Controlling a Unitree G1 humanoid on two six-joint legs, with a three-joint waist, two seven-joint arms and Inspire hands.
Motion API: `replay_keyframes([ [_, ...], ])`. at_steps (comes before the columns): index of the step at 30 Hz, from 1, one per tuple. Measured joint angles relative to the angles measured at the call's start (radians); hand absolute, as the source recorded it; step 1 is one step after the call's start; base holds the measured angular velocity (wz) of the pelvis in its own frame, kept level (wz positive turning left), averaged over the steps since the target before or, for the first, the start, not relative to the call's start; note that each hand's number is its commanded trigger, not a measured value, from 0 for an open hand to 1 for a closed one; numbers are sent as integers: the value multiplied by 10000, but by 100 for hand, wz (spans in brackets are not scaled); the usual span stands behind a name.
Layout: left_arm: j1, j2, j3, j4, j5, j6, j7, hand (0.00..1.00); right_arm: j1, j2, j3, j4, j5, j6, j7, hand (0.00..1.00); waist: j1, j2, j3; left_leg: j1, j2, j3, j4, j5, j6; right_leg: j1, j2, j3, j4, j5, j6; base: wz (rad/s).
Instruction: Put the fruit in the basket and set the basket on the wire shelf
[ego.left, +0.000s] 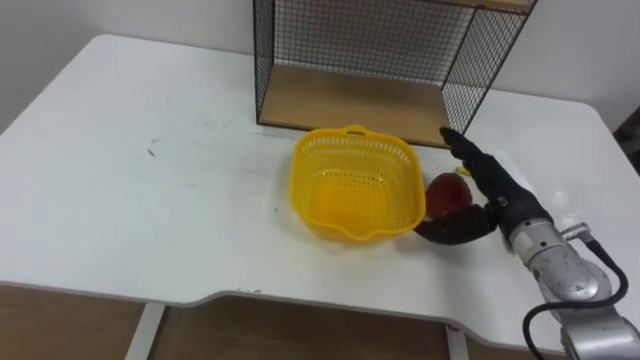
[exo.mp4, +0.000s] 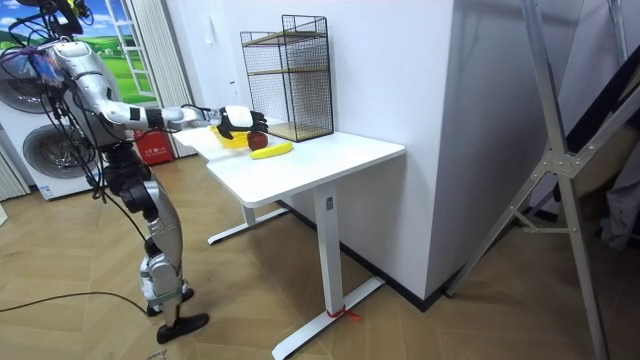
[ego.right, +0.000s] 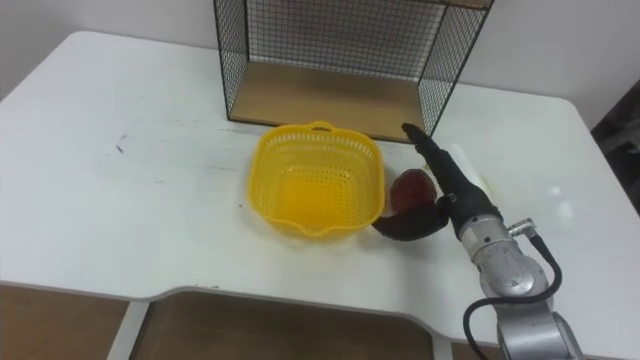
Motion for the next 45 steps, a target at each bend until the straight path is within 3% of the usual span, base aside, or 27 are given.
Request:
replay_keyframes([
  [27, 68, 2, 30, 5, 10, 2, -402, 0, -291, -6, -13, 879, 229, 89, 842, 0, -63, 33, -118, 32, -12, -7, 20, 4, 7, 14, -9, -87, 5, -6, 13, 0],
  [29, 91, 2, 35, 4, 14, 5, -401, 0, -291, -6, -13, 885, 179, 93, 842, 84, -67, 40, -123, 31, -13, -9, 16, 4, 7, 18, -14, -130, 5, -6, 14, 0],
  [30, 104, 3, 34, 5, 18, 8, -402, 0, -290, -6, -13, 897, 157, 94, 842, 100, -65, 40, -122, 31, -13, -9, 16, 4, 7, 18, -13, -134, 4, -6, 14, 0],
  [45, 17, 35, 30, 1, 25, 237, -467, 0, -267, -28, -28, 1304, -898, 316, 939, 100, -129, -79, -188, -36, -24, -36, 5, 3, 7, -1, -37, -159, -13, -8, 15, 0],
])
